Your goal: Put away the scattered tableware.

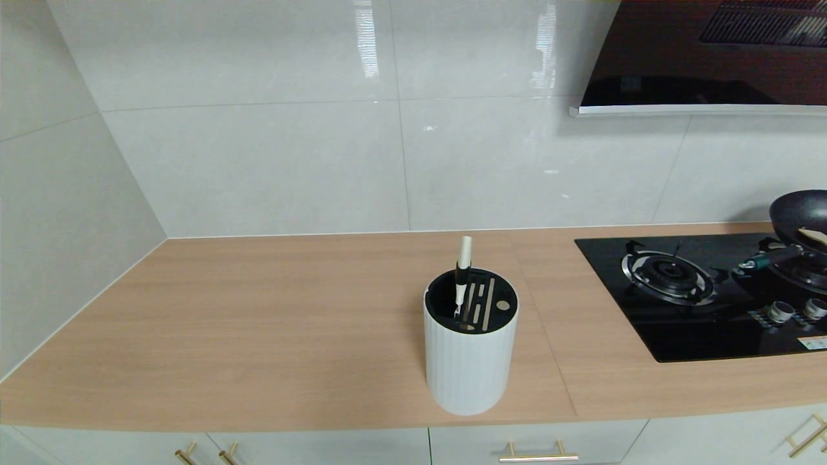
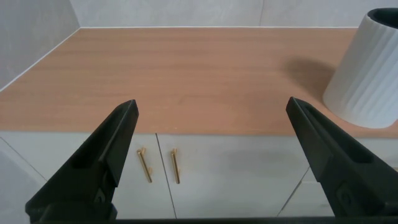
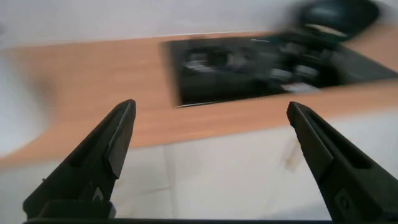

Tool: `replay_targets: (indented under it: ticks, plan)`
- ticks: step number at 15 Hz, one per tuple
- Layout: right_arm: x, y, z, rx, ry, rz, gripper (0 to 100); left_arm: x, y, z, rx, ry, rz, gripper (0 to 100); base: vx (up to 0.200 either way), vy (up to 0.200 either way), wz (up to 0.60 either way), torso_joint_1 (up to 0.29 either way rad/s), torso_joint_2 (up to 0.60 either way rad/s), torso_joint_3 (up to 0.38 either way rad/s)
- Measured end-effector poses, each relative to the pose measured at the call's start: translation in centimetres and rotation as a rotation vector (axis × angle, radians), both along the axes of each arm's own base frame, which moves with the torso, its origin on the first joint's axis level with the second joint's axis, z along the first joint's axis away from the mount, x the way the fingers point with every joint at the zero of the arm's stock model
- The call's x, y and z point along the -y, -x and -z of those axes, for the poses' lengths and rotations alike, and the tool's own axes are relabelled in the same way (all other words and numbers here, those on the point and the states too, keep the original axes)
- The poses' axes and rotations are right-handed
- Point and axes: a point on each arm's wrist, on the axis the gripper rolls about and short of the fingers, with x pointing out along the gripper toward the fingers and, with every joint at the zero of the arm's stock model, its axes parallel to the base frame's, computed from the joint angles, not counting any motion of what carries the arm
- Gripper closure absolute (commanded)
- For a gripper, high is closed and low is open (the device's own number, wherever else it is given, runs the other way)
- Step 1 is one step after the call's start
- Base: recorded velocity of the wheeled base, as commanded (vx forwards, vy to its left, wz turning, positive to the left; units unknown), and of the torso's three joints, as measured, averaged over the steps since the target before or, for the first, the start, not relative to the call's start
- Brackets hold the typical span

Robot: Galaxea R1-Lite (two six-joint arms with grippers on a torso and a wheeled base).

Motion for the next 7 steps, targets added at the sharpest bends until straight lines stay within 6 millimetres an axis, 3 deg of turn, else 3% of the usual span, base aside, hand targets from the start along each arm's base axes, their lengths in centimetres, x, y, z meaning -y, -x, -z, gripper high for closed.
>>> replay_targets:
  ticks: [3,7]
  plan:
    - [-0.68,-0.13,0.38,-0.042,0.009,-0.307,0,0.0,-0.01,0.01,0.0,0.0,0.0,0,0.0,0.0,0.0,0.0,0.0,0.0]
    - [-0.62,-0.11,0.49,-0.044,0.018,-0.285,0,0.0,-0.01,0.01,0.0,0.0,0.0,0,0.0,0.0,0.0,0.0,0.0,0.0]
